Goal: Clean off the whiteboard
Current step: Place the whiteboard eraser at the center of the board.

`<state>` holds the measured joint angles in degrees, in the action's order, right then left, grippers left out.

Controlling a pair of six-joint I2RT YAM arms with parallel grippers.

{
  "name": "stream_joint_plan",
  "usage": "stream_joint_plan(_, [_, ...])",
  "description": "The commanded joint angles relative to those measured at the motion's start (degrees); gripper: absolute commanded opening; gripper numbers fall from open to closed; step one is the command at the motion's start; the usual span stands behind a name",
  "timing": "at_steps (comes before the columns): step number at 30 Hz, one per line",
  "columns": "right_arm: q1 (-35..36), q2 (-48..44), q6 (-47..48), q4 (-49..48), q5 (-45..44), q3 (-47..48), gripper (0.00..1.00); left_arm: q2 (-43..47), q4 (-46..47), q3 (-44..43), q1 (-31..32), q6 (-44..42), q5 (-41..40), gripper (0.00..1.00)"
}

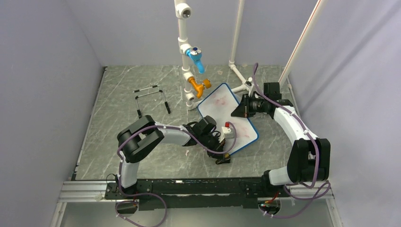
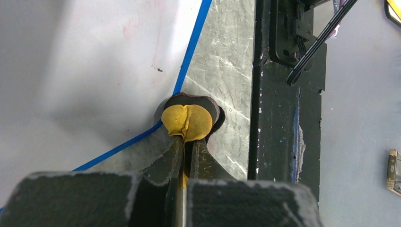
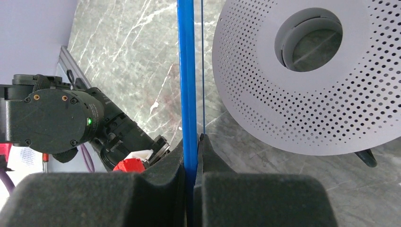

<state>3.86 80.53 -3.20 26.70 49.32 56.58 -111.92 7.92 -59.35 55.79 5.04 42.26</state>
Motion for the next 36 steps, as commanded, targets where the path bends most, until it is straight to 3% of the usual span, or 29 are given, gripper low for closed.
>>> stream_joint_plan(1, [-1.13, -3.74, -7.13, 0.67, 11.14, 4.17, 0.0, -5.06, -10.12, 4.75, -1.01, -3.81, -14.16, 0.0])
stream_joint_plan(14, [-3.05, -4.99, -4.4, 3.13, 9.91, 5.16, 0.0, 1.71, -9.2, 12.07, -1.21, -2.63, -17.25, 0.0])
stream_joint_plan(24, [-2.98, -4.21, -2.09, 3.65, 7.68, 4.38, 0.0, 21.66, -4.75, 23.62, -0.88, 2.36, -20.96, 0.0])
stream_joint_plan(28, [-2.73, -4.27, 0.32, 4.44, 5.93, 4.56, 0.0, 28.2, -7.73, 23.85, -0.52, 2.0, -26.97, 0.0])
stream_joint_plan(33, [-1.98, -5.47, 4.19, 5.56, 4.97, 4.44, 0.0, 26.26, -18.39, 19.25, 1.63, 1.98, -41.65, 0.0])
stream_joint_plan(36, [-1.44, -6.05, 6.72, 6.31, 4.01, 4.46, 0.0, 26.68, -18.96, 18.36, 3.0, 3.22, -45.47, 0.0])
